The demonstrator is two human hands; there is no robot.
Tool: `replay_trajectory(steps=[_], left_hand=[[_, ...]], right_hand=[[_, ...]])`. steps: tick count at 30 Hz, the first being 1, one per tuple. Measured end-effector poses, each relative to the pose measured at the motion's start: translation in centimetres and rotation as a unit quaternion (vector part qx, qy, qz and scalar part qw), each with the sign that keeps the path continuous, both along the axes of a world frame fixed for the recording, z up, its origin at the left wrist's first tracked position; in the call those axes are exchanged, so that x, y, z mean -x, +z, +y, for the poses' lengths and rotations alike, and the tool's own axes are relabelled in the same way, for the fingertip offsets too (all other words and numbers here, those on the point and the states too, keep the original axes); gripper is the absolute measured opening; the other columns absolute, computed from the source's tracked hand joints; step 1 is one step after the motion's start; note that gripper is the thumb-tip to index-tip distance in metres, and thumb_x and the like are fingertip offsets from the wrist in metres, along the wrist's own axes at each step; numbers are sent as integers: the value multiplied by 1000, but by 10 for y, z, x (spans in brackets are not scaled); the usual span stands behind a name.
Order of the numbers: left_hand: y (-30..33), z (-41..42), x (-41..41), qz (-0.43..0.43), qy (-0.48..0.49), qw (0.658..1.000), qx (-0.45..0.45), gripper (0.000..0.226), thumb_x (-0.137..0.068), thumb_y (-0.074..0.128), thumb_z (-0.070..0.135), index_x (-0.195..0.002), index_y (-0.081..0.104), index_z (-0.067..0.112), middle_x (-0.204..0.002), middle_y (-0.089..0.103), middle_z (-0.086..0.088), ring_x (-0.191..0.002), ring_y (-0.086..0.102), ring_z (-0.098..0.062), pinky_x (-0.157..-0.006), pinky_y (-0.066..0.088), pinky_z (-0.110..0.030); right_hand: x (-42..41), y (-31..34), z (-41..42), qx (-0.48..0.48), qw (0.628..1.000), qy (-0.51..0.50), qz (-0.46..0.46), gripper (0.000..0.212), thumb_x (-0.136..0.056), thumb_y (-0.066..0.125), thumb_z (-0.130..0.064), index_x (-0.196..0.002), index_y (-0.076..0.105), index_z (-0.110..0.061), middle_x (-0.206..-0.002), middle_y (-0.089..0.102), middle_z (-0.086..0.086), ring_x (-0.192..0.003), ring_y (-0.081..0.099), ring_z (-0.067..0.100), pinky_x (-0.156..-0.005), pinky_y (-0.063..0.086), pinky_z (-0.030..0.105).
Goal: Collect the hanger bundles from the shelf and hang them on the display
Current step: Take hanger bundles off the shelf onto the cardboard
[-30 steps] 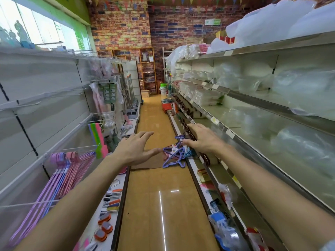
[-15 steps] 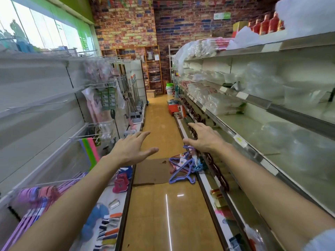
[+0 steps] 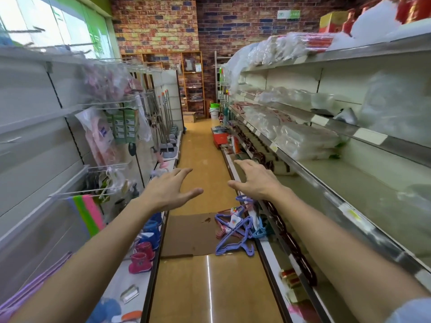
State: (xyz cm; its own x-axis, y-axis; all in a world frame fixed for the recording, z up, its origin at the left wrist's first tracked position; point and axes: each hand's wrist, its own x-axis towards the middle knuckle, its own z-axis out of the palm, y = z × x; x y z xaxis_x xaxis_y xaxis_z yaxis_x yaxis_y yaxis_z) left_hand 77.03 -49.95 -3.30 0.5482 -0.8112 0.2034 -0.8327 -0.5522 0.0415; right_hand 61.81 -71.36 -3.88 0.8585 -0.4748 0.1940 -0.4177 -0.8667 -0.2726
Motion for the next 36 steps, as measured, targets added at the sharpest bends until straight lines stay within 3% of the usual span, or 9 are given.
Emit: replay_trajectory(steps=[4, 10, 20, 28, 36], left_hand=[[-1, -49, -85, -2, -15, 1000, 4, 92, -81, 32, 84, -154, 23, 29, -159, 34, 2, -141, 39, -20, -109, 41, -46], [2, -116, -197, 1, -29, 1000, -6, 94, -80, 30, 86, -154, 23, 28, -159, 33, 3, -141, 39, -20, -106, 43, -46], [-17, -250, -333, 12, -52, 998, -15, 87, -85, 37, 79, -155, 24, 29, -158, 34, 2, -141, 37, -20, -103, 42, -42], [-47, -383, -455, 25, -45, 999, -11, 87, -84, 38, 78, -154, 25, 28, -156, 36, 2, -136, 43, -21, -98, 46, -43], [-59, -517, -578, 41, -39, 998, -6, 88, -84, 42, 78, -153, 27, 25, -154, 38, -2, -137, 42, -23, -104, 44, -46]], right_hand=[[-78, -1, -43, -13, 1000, -25, 12, 82, -89, 51, -67, -156, 21, -30, -162, 26, -2, -143, 34, 28, -114, 32, 54], [-181, 3, -101, -25, 999, -48, 2, 82, -89, 50, -67, -156, 22, -31, -162, 27, -3, -142, 36, 27, -113, 34, 52], [-316, -22, -223, -24, 997, -75, 11, 82, -90, 51, -66, -157, 19, -31, -164, 22, 0, -146, 30, 27, -115, 30, 52], [-442, -46, -364, -47, 997, -64, 8, 82, -90, 51, -65, -157, 21, -30, -162, 25, -4, -143, 34, 27, -111, 36, 52], [-563, -66, -501, -68, 996, -56, 13, 81, -91, 51, -63, -157, 21, -28, -164, 22, -2, -146, 29, 28, -115, 29, 55]])
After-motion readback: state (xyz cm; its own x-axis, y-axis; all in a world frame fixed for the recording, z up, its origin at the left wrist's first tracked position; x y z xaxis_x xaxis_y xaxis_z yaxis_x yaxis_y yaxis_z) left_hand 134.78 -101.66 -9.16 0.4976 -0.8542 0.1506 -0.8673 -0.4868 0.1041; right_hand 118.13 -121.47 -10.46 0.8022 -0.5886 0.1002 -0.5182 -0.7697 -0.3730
